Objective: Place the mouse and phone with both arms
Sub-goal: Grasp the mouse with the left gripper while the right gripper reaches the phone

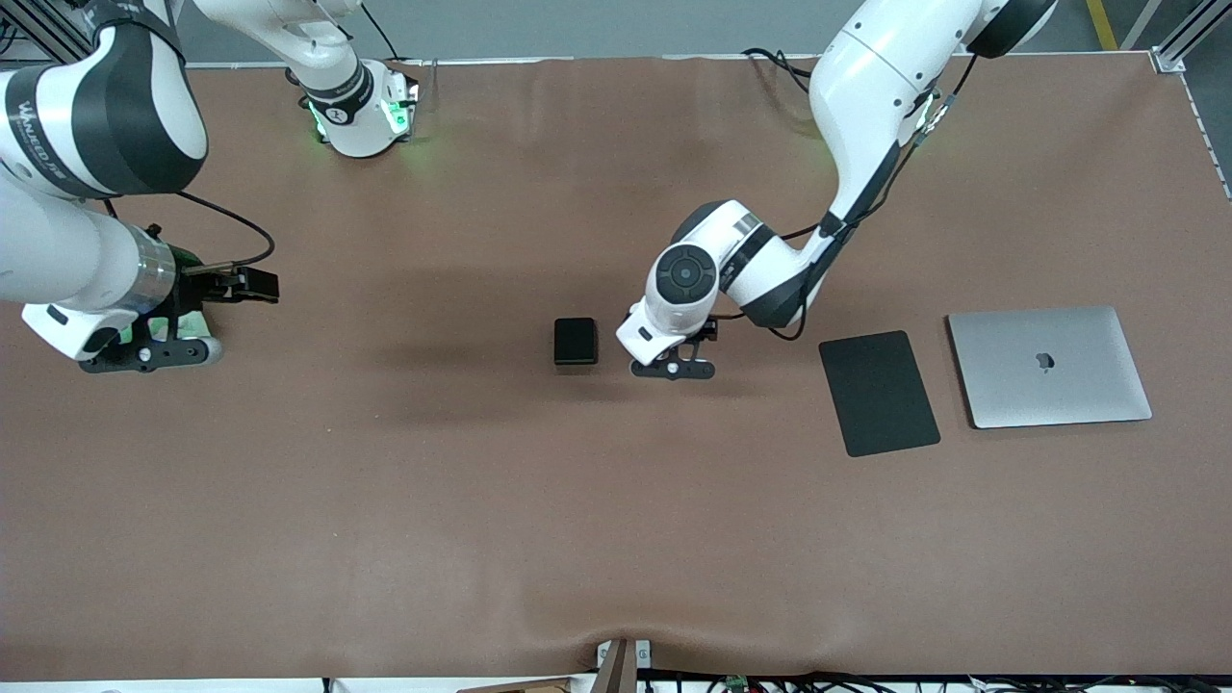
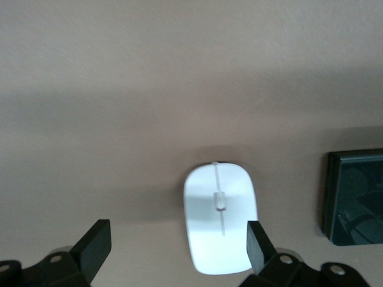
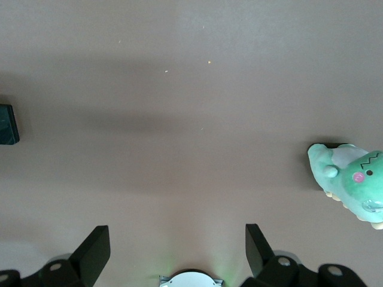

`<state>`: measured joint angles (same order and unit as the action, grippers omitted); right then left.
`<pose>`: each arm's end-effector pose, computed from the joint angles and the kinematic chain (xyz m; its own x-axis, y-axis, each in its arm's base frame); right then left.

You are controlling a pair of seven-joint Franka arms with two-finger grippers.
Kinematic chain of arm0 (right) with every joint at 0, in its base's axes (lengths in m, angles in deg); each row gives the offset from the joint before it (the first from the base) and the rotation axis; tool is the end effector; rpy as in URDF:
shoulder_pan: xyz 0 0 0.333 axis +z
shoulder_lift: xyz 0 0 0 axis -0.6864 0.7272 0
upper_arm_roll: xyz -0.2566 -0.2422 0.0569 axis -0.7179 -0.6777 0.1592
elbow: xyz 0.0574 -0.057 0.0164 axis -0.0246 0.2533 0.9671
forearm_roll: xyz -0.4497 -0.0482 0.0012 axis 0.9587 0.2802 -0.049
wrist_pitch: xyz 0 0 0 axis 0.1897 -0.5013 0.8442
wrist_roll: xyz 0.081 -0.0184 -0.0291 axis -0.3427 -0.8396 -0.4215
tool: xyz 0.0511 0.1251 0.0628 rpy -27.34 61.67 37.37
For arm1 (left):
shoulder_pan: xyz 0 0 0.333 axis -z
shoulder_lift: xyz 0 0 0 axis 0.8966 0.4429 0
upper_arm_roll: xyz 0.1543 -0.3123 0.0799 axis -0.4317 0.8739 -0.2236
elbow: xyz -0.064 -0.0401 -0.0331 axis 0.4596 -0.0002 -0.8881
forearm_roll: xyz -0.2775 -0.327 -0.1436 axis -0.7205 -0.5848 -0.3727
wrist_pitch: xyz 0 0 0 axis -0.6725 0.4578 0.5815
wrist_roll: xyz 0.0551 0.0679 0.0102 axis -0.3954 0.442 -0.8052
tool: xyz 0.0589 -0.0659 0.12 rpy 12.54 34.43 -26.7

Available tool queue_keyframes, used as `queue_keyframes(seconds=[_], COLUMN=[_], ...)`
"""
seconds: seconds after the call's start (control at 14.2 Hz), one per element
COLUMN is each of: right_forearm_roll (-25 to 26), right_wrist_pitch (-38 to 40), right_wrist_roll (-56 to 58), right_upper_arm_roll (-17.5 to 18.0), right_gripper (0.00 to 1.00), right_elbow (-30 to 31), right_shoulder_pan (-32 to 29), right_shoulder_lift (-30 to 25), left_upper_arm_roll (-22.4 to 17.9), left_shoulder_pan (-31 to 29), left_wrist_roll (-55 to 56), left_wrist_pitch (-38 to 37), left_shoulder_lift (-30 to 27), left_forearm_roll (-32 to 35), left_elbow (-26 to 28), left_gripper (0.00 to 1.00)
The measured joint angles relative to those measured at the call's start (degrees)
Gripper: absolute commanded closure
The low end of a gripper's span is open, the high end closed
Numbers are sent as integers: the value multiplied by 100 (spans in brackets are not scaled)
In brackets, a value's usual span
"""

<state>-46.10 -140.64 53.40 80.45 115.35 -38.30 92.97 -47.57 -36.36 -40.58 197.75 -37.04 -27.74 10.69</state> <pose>0.6461 0.0768 0.5027 0.9550 0.0964 -0.2806 0.1035 -0.9946 0.0105 0.5404 -0.5113 0.1656 0.9882 -0.0544 -0.1431 -0.0515 -0.9984 0.0241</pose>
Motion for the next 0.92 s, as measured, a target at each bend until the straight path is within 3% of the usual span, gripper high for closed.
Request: queue_keyframes(seconds=[0.28, 0.63, 0.78, 0.92], right_forearm_roll=[-448, -552, -672, -863], right_wrist_pitch=[26, -319, -709, -926], right_wrist_roll=[-329, -983, -1050, -1215], right_upper_arm_roll=[8, 31, 32, 36], right_gripper=[0, 0, 0, 0], right_elbow=[141, 266, 472, 616], right_shoulder_pan=[58, 319, 364, 401], right_shoulder_lift=[38, 58, 103, 175], left_upper_arm_roll=[-4, -24, -24, -25], left_shoulder_pan=[150, 177, 196, 199], left_wrist_roll=[296, 562, 617, 623], left_wrist_pitch=[499, 706, 727, 728], left_shoulder_lift=[99, 204, 236, 253], left_forearm_roll=[4, 5, 5, 5], left_elbow=[198, 234, 236, 240], left_gripper=[0, 0, 11, 30])
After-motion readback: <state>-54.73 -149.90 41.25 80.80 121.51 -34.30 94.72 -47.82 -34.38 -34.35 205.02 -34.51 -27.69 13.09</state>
